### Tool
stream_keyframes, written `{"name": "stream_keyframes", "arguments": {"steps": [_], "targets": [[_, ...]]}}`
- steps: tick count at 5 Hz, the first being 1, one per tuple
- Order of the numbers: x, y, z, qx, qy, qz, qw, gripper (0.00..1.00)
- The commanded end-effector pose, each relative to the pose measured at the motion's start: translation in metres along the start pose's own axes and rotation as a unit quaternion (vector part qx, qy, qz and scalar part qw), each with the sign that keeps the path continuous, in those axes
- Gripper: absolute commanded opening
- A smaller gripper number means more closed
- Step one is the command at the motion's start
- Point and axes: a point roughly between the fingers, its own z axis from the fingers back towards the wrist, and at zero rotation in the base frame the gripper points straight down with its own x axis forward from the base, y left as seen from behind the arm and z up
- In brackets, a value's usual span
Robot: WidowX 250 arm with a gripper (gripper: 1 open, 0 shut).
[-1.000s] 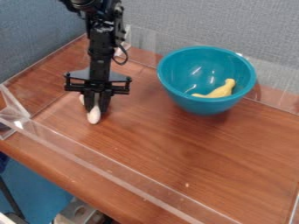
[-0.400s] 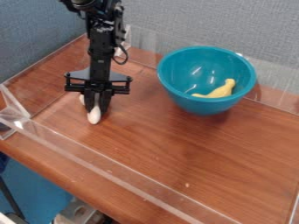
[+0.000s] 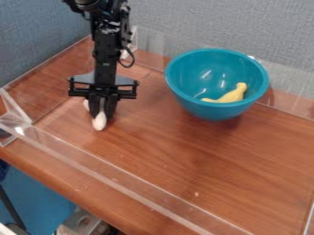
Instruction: Put the mushroom in the blue bowl
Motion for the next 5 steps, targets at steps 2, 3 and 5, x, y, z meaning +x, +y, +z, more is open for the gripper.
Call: {"name": "stream_keyframes", "arguments": {"steps": [2,3,5], "targets": [[-0.008,-0.010,0.030,-0.022,-0.011,-0.033,0.9991,0.00],[-0.008,-0.015,0.061,-0.044,-0.030,-0.073,0.9959,0.00],[-0.011,-0.057,0.145,-0.111,-0.072,-0.209,0.9690,0.00]]}}
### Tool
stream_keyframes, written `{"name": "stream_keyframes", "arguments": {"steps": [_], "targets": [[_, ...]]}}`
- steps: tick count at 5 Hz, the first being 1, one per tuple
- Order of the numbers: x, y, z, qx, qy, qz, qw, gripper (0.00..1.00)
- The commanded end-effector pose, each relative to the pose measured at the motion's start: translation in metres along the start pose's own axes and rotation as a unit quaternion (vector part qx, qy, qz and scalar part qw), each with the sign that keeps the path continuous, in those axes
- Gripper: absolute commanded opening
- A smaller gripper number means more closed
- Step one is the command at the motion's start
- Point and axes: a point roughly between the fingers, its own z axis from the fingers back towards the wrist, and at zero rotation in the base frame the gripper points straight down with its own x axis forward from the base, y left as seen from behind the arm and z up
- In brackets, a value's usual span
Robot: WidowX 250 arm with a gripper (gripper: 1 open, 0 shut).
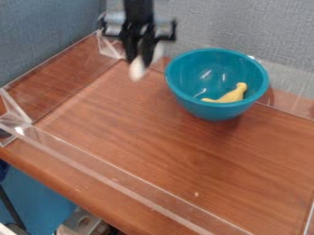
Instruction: Put the mushroom in the blue bowl
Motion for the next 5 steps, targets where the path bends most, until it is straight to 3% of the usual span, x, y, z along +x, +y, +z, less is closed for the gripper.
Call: {"name": "stream_keyframes", "arguments": {"steps": [1,2,3,4,5], "targets": [[0.032,-0.024,0.033,-0.015,-0.036,-0.067,0.9970,0.00],[0.046,-0.052,0.024,-0.016,-0.033,-0.135,0.9902,0.00],[0.048,-0.082,0.006,-0.008,-0.027,-0.190,0.9814,0.00],[0.045,-0.102,-0.011,0.001,-0.023,-0.212,0.9771,0.00],[0.039,-0.103,-0.022,0.006,-0.021,-0.226,0.9739,0.00]]}}
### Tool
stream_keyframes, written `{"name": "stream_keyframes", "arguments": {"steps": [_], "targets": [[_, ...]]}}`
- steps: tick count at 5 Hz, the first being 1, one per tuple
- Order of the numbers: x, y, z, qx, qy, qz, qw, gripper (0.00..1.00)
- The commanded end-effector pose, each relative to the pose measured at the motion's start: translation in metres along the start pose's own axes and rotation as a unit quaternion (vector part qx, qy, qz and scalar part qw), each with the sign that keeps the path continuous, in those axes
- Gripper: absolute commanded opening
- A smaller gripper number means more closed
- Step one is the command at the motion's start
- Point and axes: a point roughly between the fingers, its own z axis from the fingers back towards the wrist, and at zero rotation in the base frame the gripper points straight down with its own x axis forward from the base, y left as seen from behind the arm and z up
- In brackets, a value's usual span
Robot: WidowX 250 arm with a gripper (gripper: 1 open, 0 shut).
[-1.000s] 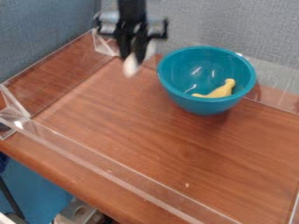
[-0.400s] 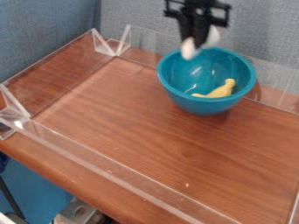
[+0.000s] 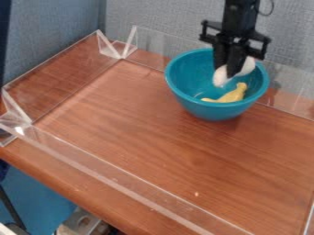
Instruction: Put the mushroom in the blue bowl
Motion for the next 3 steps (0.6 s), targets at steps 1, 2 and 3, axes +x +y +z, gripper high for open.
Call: {"name": "stream_keyframes", "arguments": {"steps": [1,2,3], "targets": [[-0.005,0.003,0.032,0.007,-0.046,-0.003,0.9989,0.00],[-0.011,0.008,0.046,0.009,-0.060,0.002,0.9982,0.00],[-0.010,0.019,0.051,0.009,-0.068,0.002,0.9977,0.00]]}}
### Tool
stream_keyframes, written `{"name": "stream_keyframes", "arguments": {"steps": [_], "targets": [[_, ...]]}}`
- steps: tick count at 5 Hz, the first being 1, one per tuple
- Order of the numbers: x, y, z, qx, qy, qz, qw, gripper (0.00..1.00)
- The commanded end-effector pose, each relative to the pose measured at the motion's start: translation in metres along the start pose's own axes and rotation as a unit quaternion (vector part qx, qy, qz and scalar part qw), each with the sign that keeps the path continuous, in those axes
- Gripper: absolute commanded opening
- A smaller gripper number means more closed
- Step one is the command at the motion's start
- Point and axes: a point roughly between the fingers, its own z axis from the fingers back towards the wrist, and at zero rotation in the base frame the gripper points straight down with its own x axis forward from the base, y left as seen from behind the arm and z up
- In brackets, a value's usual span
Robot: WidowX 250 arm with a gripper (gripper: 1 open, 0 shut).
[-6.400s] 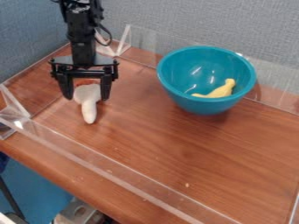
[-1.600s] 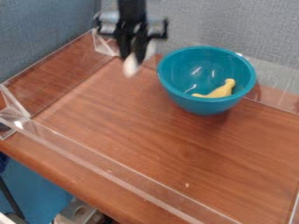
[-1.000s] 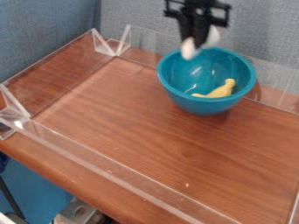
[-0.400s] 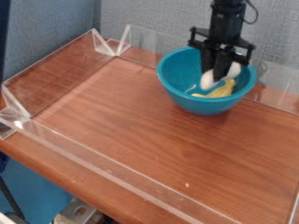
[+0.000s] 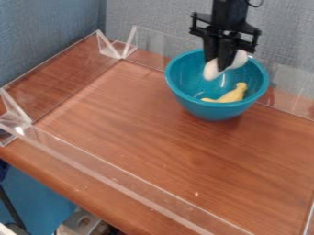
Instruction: Put the mushroom in the blue bowl
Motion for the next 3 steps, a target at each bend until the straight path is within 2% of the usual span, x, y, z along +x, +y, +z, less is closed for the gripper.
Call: {"name": "stream_keyframes", "arguments": {"steps": [1,3], "targets": [[0.004,0.007,0.029,0.010,-0.045,-0.007,0.9989,0.00],[0.010,0.009,0.007,0.012,-0.037,-0.019,0.9991,0.00]]}}
